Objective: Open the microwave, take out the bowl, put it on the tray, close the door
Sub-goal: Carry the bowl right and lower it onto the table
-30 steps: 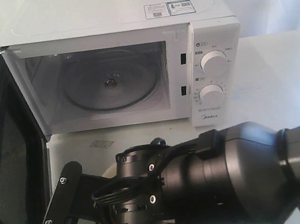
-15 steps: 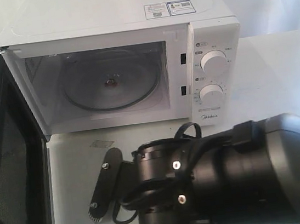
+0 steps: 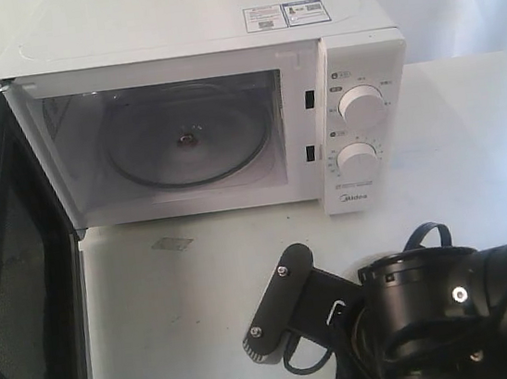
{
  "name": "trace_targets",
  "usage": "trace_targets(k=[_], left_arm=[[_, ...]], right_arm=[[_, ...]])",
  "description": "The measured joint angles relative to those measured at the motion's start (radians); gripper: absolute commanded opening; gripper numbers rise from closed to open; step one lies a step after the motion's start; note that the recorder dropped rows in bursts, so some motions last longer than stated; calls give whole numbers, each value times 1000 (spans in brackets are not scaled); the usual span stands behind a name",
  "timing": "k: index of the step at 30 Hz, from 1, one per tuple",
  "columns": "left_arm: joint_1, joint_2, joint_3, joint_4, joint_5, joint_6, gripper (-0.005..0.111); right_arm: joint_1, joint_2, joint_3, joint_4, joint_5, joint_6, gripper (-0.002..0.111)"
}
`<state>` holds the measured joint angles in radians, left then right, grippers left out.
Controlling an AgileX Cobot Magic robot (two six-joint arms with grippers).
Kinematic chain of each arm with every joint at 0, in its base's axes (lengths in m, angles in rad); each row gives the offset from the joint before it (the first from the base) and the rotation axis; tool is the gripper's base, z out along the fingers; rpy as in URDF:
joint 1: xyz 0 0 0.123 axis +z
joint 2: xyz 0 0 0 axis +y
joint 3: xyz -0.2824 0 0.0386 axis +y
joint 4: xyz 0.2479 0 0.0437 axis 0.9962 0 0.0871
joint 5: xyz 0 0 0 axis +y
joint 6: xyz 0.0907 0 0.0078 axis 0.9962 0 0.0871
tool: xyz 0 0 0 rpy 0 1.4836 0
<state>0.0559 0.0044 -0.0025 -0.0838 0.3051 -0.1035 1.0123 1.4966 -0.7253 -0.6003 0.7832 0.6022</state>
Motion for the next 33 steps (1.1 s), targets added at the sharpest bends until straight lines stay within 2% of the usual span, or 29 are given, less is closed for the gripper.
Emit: trace_targets(k=[6, 16, 19, 24, 33], left_arm=[[0, 0, 0, 0, 0, 0, 0], [0, 0, 0, 0, 0, 0, 0], [0, 0, 0, 0, 0, 0, 0], [0, 0, 0, 0, 0, 0, 0], [0, 0, 0, 0, 0, 0, 0]], right_arm=[[-18, -1, 80, 6, -60, 66, 0], [-18, -9, 118, -73, -100, 198, 0], [-18, -9, 118, -86, -124, 222, 9], [-18, -9, 119, -82, -140, 226, 30], [-18, -36, 108, -105, -122, 232, 32]])
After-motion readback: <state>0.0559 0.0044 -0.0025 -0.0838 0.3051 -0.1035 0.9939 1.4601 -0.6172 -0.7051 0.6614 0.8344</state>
